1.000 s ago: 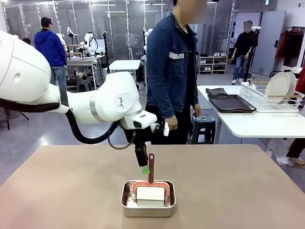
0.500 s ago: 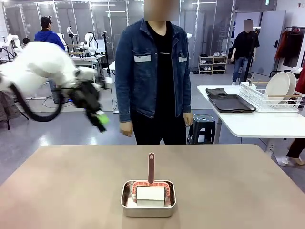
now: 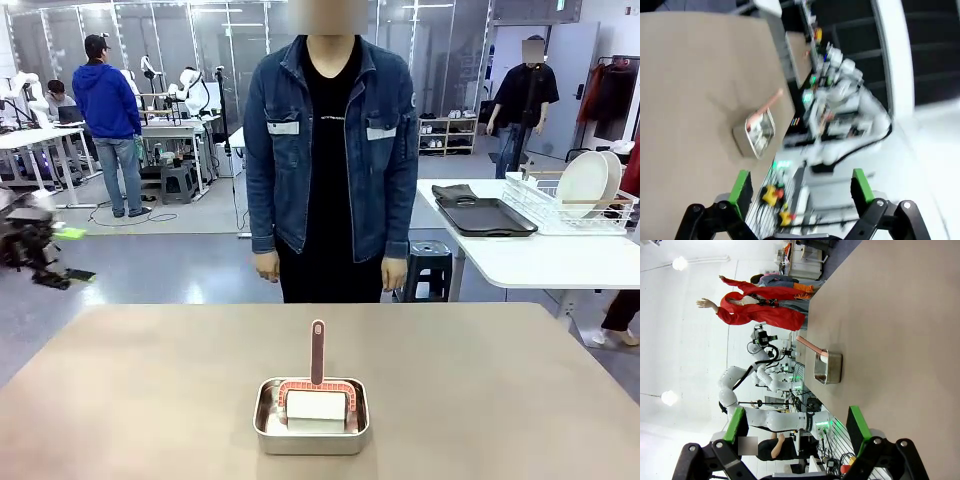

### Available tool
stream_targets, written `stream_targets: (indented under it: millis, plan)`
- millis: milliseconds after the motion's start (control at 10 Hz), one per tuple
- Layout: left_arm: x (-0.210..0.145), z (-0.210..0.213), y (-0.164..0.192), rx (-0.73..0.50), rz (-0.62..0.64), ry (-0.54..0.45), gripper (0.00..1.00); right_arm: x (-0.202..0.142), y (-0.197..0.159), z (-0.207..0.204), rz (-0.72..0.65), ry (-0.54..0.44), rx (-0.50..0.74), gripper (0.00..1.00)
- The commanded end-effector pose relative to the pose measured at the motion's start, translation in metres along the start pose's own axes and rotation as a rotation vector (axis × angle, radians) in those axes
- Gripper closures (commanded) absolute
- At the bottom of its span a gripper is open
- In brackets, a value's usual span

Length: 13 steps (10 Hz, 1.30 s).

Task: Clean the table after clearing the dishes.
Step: Place the Lint Roller back on top of the Airtight Container.

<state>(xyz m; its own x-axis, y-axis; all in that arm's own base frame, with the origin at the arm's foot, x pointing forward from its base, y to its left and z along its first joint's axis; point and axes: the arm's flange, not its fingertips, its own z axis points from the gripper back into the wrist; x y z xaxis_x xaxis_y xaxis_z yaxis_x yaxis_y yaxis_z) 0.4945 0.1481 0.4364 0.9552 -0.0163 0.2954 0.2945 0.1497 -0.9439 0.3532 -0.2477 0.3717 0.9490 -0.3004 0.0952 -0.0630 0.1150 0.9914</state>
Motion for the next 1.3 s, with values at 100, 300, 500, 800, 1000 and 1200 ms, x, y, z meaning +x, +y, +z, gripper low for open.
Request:
stream_targets:
  millis: [100,300,500,800,1000,1200]
  plan:
    - [-0.039,0.032,0.027,-0.035,0.056,-0.375,0.0,-0.001,0.003,-0.001,0.002,0.001,0.004,0.0]
    - [-0.049,0.064,0.057,0.021,0.145,-0.485,0.0,-0.001,0.003,-0.001,0.002,0.001,0.004,0.0]
    - [-0.033,0.064,0.061,0.013,0.167,-0.48,0.0,-0.001,0.003,-0.001,0.002,0.001,0.004,0.0]
    - [-0.055,0.076,0.065,0.029,0.146,-0.482,0.0,-0.001,0.003,-0.001,0.002,0.001,0.004,0.0]
    - [-0.055,0.076,0.065,0.029,0.146,-0.482,0.0,-0.001,0.003,-0.001,0.002,0.001,0.004,0.0]
    - [-0.046,0.089,0.075,0.172,0.181,-0.542,0.0,-0.001,0.003,-0.001,0.002,0.001,0.004,0.0]
